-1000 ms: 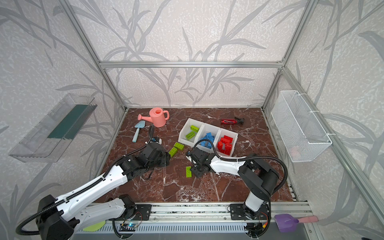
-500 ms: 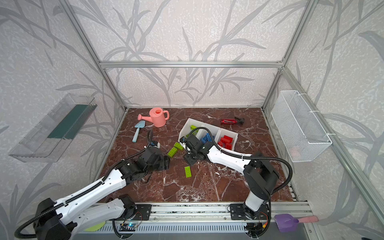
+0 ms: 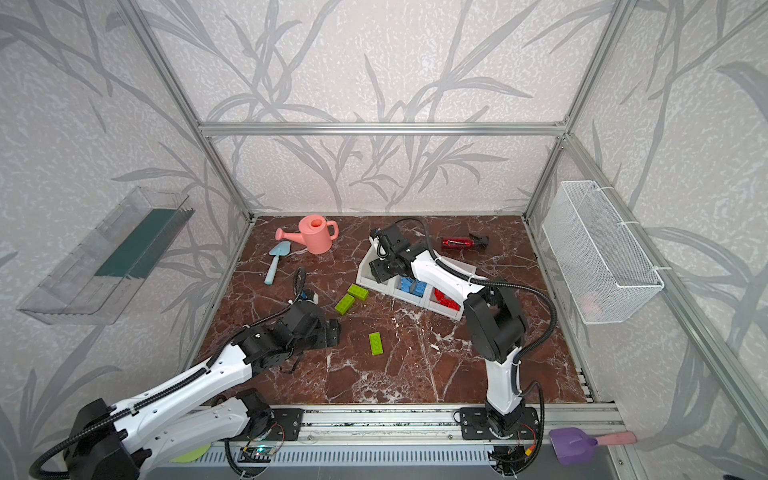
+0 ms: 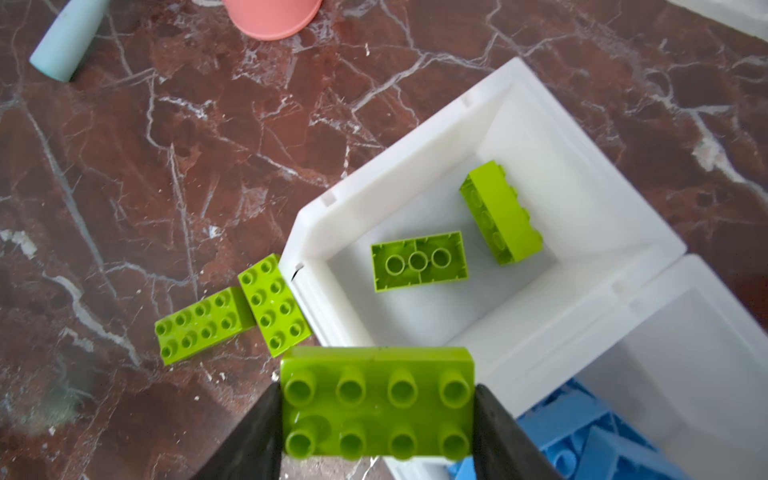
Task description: Sort the legos into containers by color
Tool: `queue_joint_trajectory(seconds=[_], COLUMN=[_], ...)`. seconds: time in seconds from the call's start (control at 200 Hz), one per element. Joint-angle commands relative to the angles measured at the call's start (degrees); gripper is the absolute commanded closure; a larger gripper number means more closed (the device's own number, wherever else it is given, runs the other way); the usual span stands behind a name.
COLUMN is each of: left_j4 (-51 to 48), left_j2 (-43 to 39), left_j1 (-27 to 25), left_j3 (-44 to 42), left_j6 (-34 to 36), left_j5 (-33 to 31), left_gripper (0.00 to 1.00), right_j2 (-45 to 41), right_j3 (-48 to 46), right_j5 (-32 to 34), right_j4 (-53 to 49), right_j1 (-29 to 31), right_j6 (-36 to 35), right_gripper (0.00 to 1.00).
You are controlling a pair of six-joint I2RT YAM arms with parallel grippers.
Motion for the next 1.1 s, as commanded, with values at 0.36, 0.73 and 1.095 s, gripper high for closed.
queue_joint_trajectory(seconds=[0.36,0.73,1.095], left_j4=[2.14,0.63,-1.16], left_j2=[3.01,10.63,28.87], left_j1=[-0.47,-8.21,-20.71], left_j3=[1.16,6.81,16.81], left_j6=[2.09,-2.42,-16.32], left_j5=[3.46,-0.47,-5.61], left_gripper=[0.04,0.16,0.19], right_j2=[9.92,-1.65,-29.68], right_j3=[15.15,6.01,-24.35], right_j5=[-0.75,-1.71,2.27], right_j4=[-8.57,-6.03,5.80], right_j1=[-2.66,-2.70,-2.76], right_j6=[-1.27,-0.32,6.94], right_gripper=[0.24,0.16,0.16])
